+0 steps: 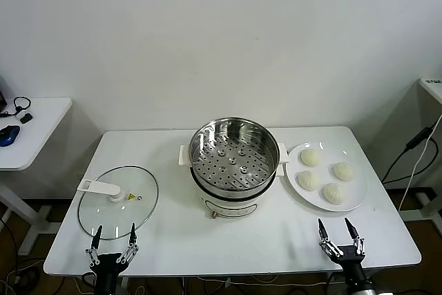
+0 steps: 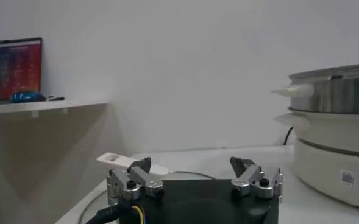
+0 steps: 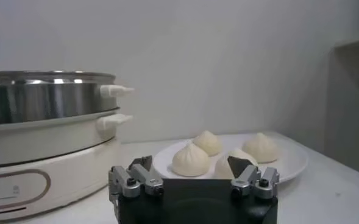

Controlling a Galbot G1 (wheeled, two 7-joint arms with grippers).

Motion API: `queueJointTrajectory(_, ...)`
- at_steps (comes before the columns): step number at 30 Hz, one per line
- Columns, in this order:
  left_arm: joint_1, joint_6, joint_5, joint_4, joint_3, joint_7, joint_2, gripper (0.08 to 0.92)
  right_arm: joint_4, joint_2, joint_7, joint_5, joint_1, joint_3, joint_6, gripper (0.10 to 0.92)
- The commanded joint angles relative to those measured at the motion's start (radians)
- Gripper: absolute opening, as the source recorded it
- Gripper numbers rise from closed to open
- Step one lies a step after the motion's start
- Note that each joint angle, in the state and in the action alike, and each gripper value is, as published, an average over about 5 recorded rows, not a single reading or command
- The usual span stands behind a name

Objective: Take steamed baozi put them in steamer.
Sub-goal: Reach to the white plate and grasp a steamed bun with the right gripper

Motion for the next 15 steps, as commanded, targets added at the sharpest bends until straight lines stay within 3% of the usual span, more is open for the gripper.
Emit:
queueJointTrajectory(1, 0.001, 0.002, 0.013, -0.001, 0.003, -0.003, 0.000, 0.823, 0.023, 0.001, 0.036, -0.008, 0.023, 0.014, -0.071, 0.823)
queueJointTrajectory(15, 0.006, 0.018, 0.024, -0.020, 0.007, -0.002, 0.003, 0.823, 0.039, -0.193, 0.085, -0.085, 0.350, 0.014, -0.536, 0.823)
